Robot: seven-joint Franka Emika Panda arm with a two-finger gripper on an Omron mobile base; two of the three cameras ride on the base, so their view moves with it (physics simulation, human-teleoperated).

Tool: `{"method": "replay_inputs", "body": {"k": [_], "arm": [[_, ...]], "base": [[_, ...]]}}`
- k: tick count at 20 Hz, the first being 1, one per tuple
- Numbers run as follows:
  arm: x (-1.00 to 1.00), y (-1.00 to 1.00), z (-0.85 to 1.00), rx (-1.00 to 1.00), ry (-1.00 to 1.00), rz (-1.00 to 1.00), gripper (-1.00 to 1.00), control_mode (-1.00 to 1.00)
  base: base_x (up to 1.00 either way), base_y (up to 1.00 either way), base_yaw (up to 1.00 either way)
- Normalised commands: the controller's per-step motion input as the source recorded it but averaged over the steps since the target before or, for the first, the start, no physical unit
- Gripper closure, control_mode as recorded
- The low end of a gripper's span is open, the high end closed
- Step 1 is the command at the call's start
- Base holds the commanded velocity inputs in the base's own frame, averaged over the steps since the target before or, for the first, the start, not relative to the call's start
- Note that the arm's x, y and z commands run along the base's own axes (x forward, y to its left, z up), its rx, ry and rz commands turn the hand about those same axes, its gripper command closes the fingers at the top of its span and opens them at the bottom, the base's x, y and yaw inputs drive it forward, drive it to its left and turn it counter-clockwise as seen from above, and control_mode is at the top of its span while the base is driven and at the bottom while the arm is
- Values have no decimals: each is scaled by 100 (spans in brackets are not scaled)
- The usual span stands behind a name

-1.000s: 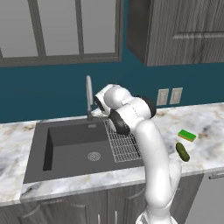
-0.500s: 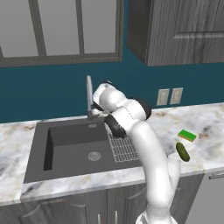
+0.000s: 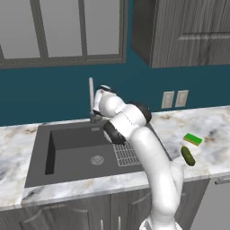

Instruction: Turn on the sink faucet. Then move the cucumber from the counter to the sink. Turn off the sink. Move the vegetable from the sink to the pot next to the stove. Finally move the pot to the front right burner.

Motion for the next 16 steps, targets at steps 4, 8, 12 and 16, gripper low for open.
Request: {"method": "replay_inputs", "body": {"k": [4,8,12,16], "arm": [[-5,-64,-35,2,2,0,100,-100],[-5,-61,-39,2,3,0,100,-100],[-5,-60,-42,1,3,0,100,-100],[-5,-59,-43,1,5,0,100,-100]], "base": [[0,0,0],[0,0,0],[0,0,0],[0,0,0]]}}
